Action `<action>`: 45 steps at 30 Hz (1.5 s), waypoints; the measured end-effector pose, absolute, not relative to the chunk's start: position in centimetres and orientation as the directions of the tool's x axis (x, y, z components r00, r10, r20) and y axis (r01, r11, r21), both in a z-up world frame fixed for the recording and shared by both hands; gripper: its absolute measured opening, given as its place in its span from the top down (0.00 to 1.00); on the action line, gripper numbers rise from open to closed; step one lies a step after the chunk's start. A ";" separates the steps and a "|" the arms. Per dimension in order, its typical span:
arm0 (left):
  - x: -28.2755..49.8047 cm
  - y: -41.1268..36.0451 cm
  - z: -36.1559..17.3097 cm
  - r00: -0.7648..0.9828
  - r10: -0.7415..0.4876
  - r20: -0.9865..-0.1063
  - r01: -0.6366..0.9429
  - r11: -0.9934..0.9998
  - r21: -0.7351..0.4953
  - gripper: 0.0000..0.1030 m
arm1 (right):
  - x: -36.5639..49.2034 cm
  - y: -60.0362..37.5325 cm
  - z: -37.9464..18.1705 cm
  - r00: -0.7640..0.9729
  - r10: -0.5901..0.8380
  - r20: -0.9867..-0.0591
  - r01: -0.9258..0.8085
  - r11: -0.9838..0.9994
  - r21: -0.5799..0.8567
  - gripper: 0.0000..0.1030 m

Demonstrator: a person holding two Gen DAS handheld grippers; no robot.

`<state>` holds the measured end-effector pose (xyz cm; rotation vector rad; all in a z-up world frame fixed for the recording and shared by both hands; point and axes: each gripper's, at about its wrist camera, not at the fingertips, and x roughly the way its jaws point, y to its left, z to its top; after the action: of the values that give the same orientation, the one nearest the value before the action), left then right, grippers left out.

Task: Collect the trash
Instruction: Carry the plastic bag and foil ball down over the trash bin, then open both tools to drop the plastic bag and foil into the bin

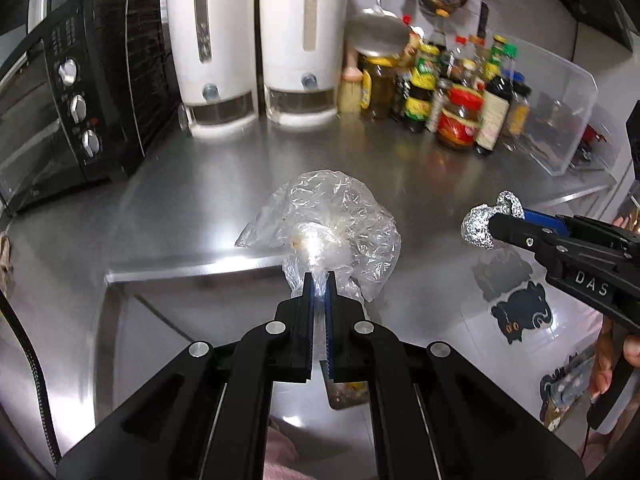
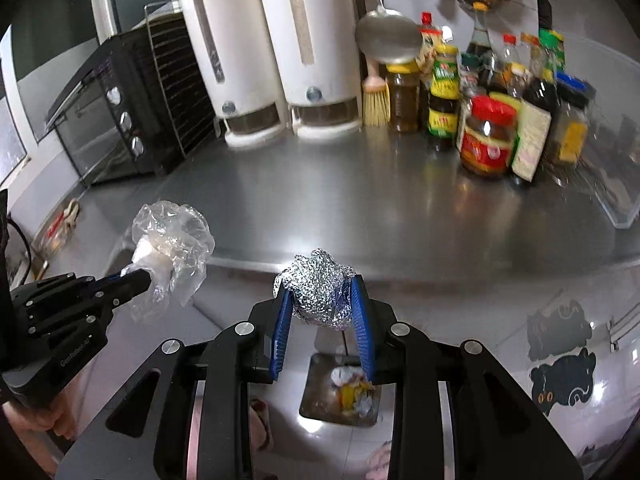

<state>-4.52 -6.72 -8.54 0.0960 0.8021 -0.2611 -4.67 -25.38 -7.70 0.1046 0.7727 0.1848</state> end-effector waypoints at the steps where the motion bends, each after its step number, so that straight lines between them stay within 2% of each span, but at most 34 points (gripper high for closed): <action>1: -4.9 -6.7 -9.2 0.660 -0.197 -0.725 0.269 0.963 -0.017 0.97 | -5.2 -25.6 -8.5 0.692 0.208 -0.691 -0.125 0.978 0.169 0.71; 12: -6.0 -8.0 -21.6 0.528 -0.197 -0.826 0.287 0.957 -0.045 0.97 | -6.5 -27.6 -19.9 0.587 0.175 -0.790 -0.052 0.983 0.178 0.71; 19: -4.0 -9.3 -29.5 0.415 -0.190 -0.890 0.286 0.956 -0.071 0.97 | -4.8 -27.9 -27.2 0.513 0.176 -0.840 -0.011 0.980 0.199 0.71; 32: 1.2 -11.9 -42.9 0.228 -0.204 -0.952 0.284 0.949 -0.136 0.97 | 0.5 -27.4 -39.2 0.346 0.172 -0.922 0.054 0.978 0.203 0.71; 40: 4.5 -12.9 -47.2 0.172 -0.167 -0.971 0.279 0.953 -0.114 0.97 | 3.4 -28.3 -44.9 0.243 0.207 -0.948 0.111 0.965 0.239 0.71; 45: 5.3 -13.0 -49.4 0.143 -0.162 -0.976 0.265 0.957 -0.120 0.97 | 4.8 -28.1 -46.1 0.220 0.219 -0.951 0.116 0.962 0.248 0.70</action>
<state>5.33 -13.02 -49.35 0.0876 1.3937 -0.3089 4.76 -28.05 -46.06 0.2911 1.3527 0.0729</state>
